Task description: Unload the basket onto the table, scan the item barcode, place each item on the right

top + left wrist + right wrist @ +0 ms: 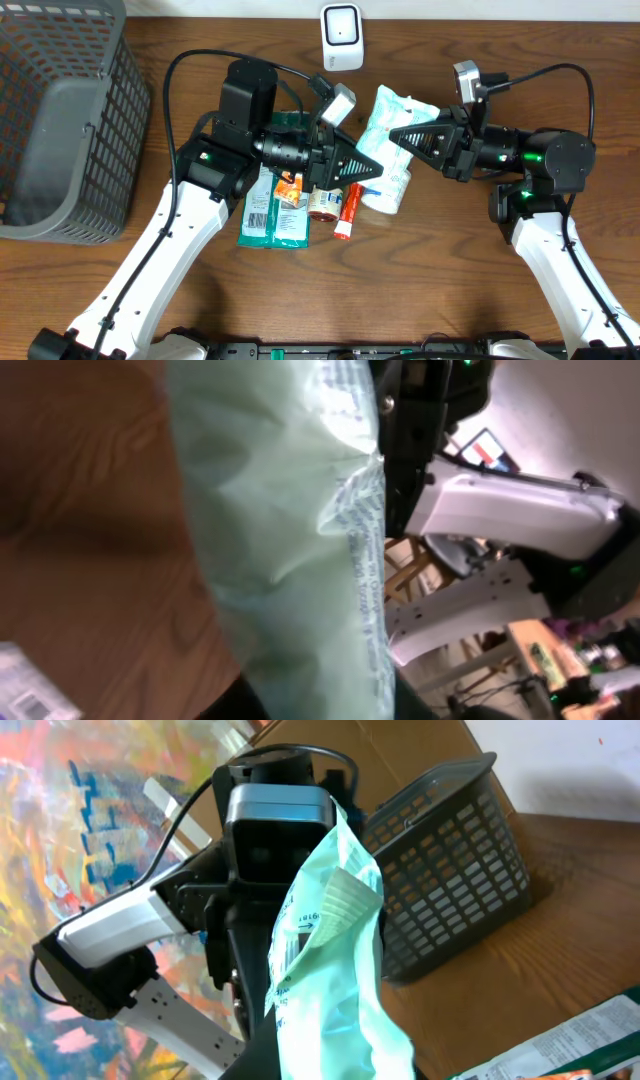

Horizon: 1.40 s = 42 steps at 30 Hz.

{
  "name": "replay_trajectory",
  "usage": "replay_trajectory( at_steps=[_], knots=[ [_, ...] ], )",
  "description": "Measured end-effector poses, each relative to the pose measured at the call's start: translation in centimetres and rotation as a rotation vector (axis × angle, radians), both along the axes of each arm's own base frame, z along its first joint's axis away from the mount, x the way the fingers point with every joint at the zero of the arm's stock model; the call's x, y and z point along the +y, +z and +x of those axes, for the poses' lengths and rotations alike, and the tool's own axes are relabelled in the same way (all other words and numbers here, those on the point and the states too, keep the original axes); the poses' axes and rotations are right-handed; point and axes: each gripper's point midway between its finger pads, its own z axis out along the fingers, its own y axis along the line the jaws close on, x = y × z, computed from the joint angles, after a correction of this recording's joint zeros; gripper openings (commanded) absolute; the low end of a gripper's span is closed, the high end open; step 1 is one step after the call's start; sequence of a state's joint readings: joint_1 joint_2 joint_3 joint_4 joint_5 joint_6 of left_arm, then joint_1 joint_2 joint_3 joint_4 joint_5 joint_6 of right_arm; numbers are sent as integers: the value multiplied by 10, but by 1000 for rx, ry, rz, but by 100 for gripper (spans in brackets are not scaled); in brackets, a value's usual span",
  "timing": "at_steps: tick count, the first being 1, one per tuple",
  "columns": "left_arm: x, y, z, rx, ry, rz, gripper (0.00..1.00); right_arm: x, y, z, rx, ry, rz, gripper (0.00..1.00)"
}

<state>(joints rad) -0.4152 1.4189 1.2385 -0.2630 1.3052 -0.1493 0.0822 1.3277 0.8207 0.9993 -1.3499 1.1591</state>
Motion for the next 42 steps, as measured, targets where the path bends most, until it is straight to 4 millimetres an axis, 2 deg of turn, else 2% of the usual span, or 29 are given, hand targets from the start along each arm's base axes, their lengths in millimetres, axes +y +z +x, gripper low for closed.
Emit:
replay_trajectory(
  at_steps=[4,7,8,12,21,27,33,36,42],
  knots=[
    [2,-11,5,23,44,48,30,0,0,0,-21,-3,-3,1],
    [4,-22,7,31,76,93,40,-1,-1,2,-26,-9,-4,1],
    [5,-27,9,32,93,114,48,-2,-1,3,-28,-15,-3,1],
    [7,-34,16,11,132,149,60,-4,0,8,-22,-43,7,1],
    [16,-37,32,-22,198,172,65,-7,-14,25,84,-107,4,1],
    [47,-36,58,-11,308,174,66,-15,-22,36,113,-156,-3,2],
    [95,-31,88,42,471,166,66,-29,-32,51,219,-225,-12,2],
    [116,-30,98,60,539,163,66,-44,-44,71,304,-343,-18,1],
    [130,-36,106,83,604,193,66,-75,-84,106,393,-623,-98,1]
  ],
)
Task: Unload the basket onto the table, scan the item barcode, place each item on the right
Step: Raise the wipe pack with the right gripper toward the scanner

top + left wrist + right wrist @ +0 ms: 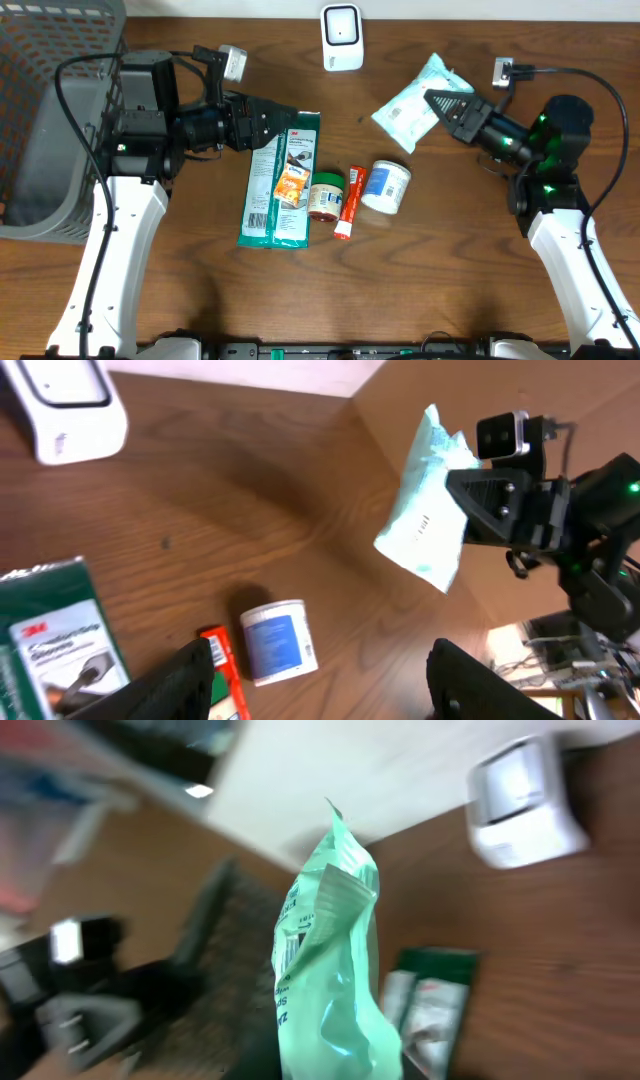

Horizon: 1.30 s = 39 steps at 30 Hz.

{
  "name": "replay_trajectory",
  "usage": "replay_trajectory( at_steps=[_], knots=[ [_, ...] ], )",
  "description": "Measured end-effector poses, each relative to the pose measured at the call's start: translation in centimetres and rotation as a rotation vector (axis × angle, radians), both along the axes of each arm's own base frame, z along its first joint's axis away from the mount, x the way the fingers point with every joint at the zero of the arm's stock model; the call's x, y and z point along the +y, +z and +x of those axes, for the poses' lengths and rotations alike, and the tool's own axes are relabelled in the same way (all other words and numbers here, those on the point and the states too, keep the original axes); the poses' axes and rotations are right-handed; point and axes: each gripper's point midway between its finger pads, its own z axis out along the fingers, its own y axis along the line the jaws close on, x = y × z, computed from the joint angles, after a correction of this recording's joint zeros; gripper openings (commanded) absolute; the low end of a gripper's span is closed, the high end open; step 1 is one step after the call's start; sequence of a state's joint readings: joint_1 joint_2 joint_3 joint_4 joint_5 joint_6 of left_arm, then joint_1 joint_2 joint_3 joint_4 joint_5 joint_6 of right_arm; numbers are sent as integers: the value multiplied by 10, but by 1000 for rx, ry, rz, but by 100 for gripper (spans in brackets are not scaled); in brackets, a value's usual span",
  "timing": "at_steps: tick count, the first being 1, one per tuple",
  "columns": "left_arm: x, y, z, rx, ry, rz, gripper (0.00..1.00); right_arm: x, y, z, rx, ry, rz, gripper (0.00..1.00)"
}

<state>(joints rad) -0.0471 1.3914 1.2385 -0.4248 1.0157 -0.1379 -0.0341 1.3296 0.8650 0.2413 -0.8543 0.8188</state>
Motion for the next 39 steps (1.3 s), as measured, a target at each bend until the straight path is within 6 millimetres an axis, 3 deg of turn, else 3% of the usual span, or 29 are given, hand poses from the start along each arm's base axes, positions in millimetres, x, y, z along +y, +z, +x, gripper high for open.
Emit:
replay_trajectory(
  at_steps=[4,8,10,13,19,25,28,31,32,34,39],
  knots=[
    [13,-15,10,29,96,78,66,-15,-29,6,51,-88,-117,1],
    [30,-26,24,29,210,167,66,-31,-67,-3,199,-133,-268,1],
    [39,-28,32,26,272,192,66,-44,-71,-8,265,-160,-366,1],
    [55,-23,45,13,367,196,66,-62,-46,-7,267,-202,-508,1],
    [90,-13,57,55,523,160,66,-95,37,-11,169,-323,-756,1],
    [141,44,69,-12,689,124,66,-98,102,-5,27,-418,-916,1],
    [168,63,70,-49,790,130,66,-87,119,6,-37,-422,-970,1],
    [190,68,70,-60,883,146,66,-72,127,23,-93,-417,-1022,1],
    [197,67,70,-57,914,157,71,-68,128,30,-112,-419,-1033,1],
    [209,63,69,-43,966,176,82,-56,128,47,-155,-418,-1056,1],
    [224,53,64,2,1031,213,84,-26,112,75,-204,-370,-1090,1]
  ],
)
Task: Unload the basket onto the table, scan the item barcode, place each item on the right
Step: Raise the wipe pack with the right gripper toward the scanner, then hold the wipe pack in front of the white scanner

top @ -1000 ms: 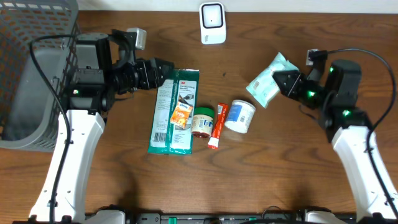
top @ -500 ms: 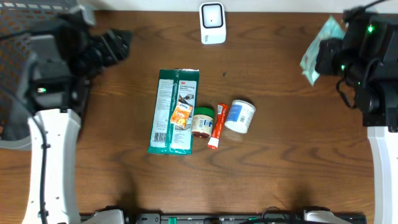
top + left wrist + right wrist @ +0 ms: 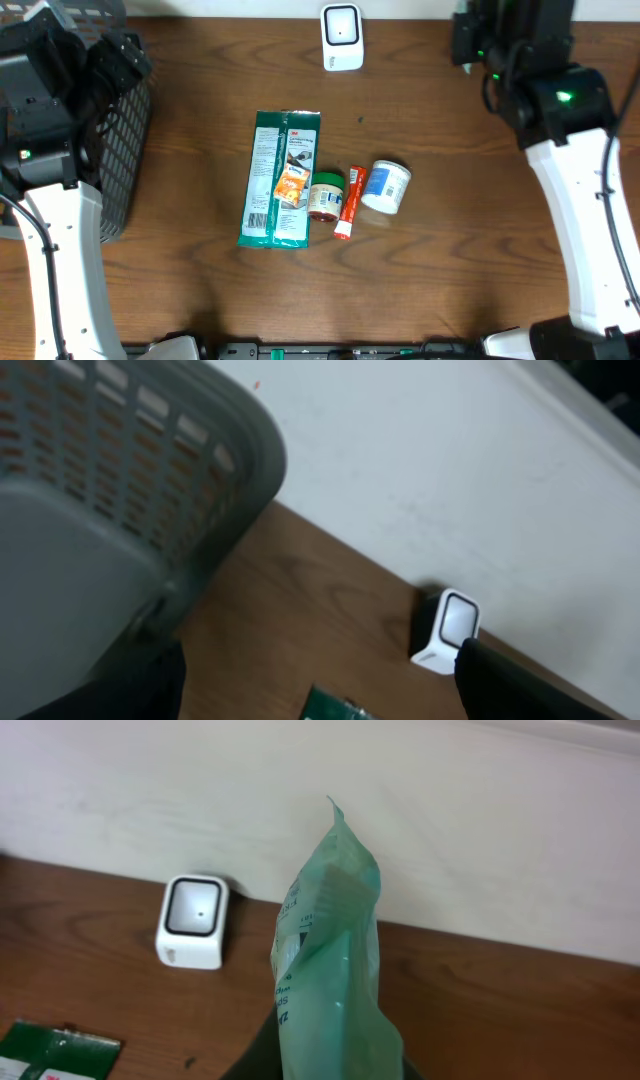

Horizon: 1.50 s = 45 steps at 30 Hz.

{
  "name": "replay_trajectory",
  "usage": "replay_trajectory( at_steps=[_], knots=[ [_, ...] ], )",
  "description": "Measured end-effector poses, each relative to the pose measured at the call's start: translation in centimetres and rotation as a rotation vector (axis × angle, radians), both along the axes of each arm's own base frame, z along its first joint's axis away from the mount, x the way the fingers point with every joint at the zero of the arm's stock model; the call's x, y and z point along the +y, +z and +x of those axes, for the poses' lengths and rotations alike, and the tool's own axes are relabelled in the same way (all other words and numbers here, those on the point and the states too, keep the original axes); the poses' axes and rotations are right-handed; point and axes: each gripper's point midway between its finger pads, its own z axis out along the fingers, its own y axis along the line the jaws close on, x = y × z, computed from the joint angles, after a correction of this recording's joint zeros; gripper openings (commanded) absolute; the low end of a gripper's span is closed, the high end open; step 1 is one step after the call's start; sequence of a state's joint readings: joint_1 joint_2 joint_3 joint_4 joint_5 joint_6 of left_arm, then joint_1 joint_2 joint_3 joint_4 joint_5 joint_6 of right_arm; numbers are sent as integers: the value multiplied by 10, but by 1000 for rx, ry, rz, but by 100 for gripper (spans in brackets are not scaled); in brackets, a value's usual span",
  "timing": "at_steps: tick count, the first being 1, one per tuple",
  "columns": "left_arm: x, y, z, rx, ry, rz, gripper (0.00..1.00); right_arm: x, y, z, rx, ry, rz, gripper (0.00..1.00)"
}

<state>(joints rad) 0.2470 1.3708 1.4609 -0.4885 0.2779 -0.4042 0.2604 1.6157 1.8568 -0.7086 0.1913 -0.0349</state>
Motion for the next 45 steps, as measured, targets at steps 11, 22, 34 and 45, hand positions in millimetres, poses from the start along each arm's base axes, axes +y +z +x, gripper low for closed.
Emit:
replay_trajectory(
  at_steps=[11,22,34,45],
  knots=[
    [-2,-35,-22,168,19,-30,85,51,2,0,-19,233,35,1],
    [-6,-58,-41,287,19,-58,85,48,64,-13,-130,258,18,1],
    [-6,-58,-41,287,19,-59,85,49,65,28,-121,198,-147,1],
    [-6,-58,-41,287,19,-59,85,110,-10,76,-71,207,-413,1]
  ],
)
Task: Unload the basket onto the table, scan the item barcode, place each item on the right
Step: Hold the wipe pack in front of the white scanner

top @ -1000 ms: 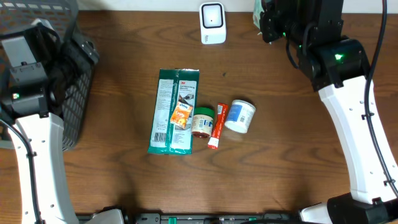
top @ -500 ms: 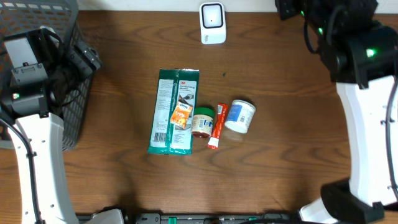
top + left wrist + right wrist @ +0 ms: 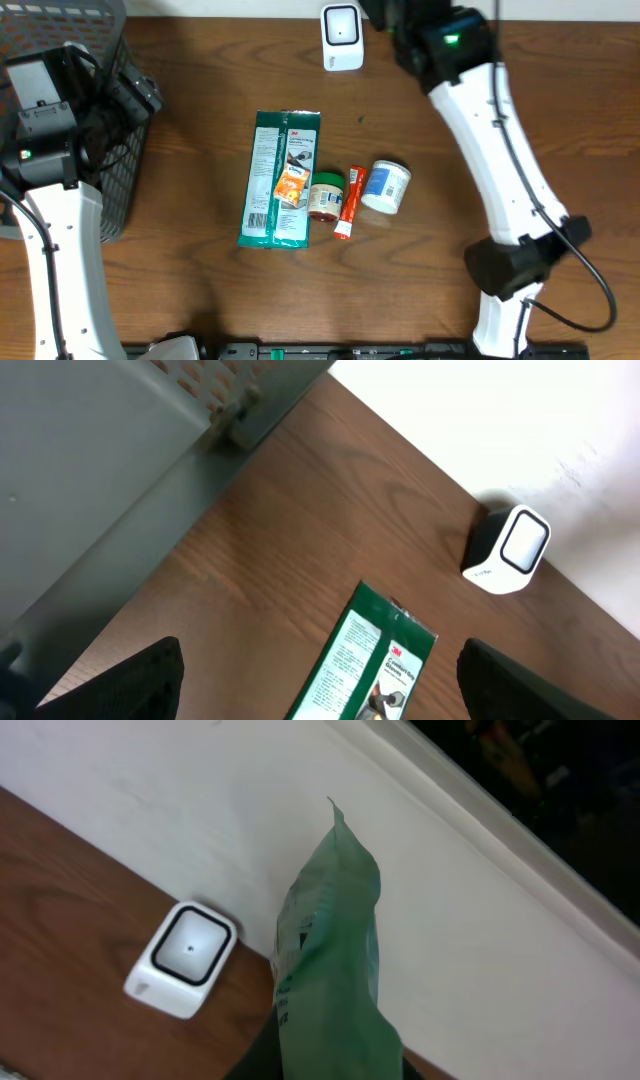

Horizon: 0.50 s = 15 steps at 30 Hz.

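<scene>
A pale green pouch [image 3: 335, 960] stands upright in the right wrist view, with my right gripper [image 3: 330, 1065] shut on its lower end. The white barcode scanner [image 3: 181, 958] sits just left of and below the pouch, its dark-rimmed window facing up. In the overhead view the scanner [image 3: 341, 36] is at the back edge, and the right arm reaches in beside it and hides the pouch. My left gripper [image 3: 320, 665] hangs open with nothing in it, high over the left of the table near the basket.
A grey basket [image 3: 60, 110] fills the far left. Mid-table lie a green 3M package [image 3: 282, 178], a small orange packet [image 3: 290, 186], a jar [image 3: 325, 196], a red tube [image 3: 348, 210] and a white tub [image 3: 386, 186]. A white wall runs behind the scanner.
My right arm has moved from the back right corner to the back centre beside the scanner, still holding the pouch. The scanner now looks larger and nearer in its view. The left wrist now looks down at the table.
Both grippers met at the pouch over the middle of the table. Then the left was open and drawn back left, while the right held the pouch at the right. The left arm ended by the basket, and the right carried the pouch from the back right to the scanner.
</scene>
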{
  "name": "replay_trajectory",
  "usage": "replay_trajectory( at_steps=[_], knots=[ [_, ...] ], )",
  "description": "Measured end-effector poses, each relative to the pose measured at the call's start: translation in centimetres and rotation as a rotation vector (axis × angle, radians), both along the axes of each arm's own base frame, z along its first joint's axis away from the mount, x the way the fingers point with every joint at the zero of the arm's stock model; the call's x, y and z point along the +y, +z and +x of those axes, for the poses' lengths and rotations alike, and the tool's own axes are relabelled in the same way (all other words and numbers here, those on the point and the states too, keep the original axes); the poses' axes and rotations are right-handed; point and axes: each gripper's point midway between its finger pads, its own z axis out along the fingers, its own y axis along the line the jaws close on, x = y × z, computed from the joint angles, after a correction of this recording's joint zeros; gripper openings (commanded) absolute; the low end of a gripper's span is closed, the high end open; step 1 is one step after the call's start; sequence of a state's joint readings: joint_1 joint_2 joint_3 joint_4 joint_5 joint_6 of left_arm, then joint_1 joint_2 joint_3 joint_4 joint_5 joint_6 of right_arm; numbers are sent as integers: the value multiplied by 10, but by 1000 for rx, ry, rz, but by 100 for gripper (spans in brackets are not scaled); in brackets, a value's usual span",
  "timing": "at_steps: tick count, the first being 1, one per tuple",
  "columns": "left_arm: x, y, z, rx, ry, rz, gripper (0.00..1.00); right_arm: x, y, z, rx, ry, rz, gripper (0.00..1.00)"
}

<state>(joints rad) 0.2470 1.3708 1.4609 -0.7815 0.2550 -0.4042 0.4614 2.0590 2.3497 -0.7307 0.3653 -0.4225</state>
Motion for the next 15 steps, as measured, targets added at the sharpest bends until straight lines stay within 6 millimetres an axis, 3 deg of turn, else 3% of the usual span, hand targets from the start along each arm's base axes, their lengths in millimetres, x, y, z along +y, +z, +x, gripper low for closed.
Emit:
replay_trajectory(
  at_steps=[8,15],
  knots=[
    [0,0,0,0,0,0,85,18,-49,40,-18,-44,-81,1],
    [0,0,0,0,0,0,85,36,-119,79,-34,-71,-201,1]
  ],
)
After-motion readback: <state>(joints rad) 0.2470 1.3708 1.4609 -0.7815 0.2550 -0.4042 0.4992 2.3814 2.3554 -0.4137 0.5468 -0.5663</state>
